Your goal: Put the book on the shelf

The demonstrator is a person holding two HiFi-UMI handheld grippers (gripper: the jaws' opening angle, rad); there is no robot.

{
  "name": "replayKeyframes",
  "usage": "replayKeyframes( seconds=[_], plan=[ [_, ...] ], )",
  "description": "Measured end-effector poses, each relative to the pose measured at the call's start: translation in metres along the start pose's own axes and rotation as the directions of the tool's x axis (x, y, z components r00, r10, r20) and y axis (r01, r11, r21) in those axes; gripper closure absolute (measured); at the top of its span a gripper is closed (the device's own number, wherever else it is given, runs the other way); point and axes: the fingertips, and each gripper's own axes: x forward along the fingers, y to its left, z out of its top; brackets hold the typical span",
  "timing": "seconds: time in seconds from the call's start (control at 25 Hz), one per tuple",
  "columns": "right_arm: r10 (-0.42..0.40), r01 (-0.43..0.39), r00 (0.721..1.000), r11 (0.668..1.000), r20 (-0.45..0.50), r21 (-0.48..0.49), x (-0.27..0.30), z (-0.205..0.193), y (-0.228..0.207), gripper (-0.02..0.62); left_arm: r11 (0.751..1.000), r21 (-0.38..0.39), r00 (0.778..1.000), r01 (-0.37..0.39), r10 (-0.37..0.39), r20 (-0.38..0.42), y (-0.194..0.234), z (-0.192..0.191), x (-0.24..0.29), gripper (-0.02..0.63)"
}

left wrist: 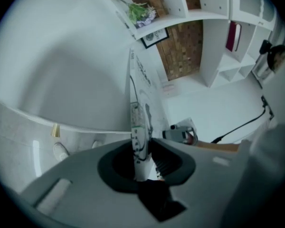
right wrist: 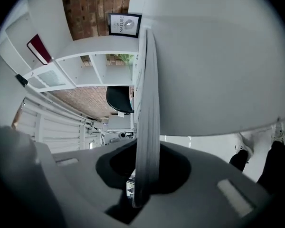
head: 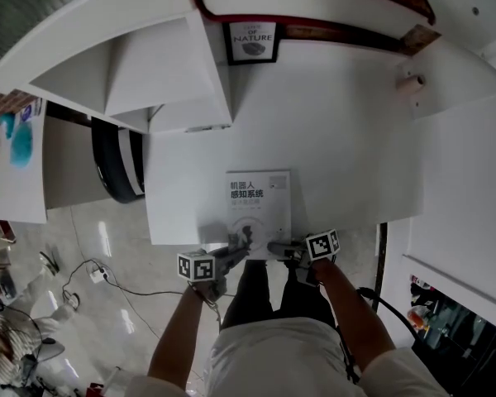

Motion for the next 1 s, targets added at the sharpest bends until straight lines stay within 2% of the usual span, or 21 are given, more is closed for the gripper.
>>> replayKeyframes(
  seconds=[0.12,0.28,0.52,0.72,1.0],
  plan=[
    [-0.005,0.003,0.999,0.998,-0.034,-0.061,-0.006,-0.006,0.017,0.540,1.000,0.029,1.000,-0.011,0.011,0.013,-0.016,-0.003,-0.008,0.511],
    [-0.008,-0.002,0.998,0.985,-0.059,-0.174,-0.019,-0.001,0.043,0.529,0.997,0.075,0.999,0.023,-0.026,0.041,-0.042,0.003,-0.013,0.500],
    [-0.018,-0.014,0.994,0.958,-0.108,-0.288,-0.034,0.001,0.077,0.511,0.990,0.127,0.996,0.057,-0.065,0.060,-0.078,0.010,-0.018,0.486],
    [-0.020,-0.028,0.992,0.923,-0.122,-0.383,-0.054,0.008,0.120,0.508,0.978,0.204,0.994,0.047,-0.067,0.090,-0.122,0.025,-0.030,0.485],
    [-0.018,-0.051,0.991,0.861,-0.131,-0.505,-0.094,0.023,0.209,0.502,0.952,0.302,0.988,0.049,-0.092,0.128,-0.216,0.052,-0.050,0.479]
  ],
)
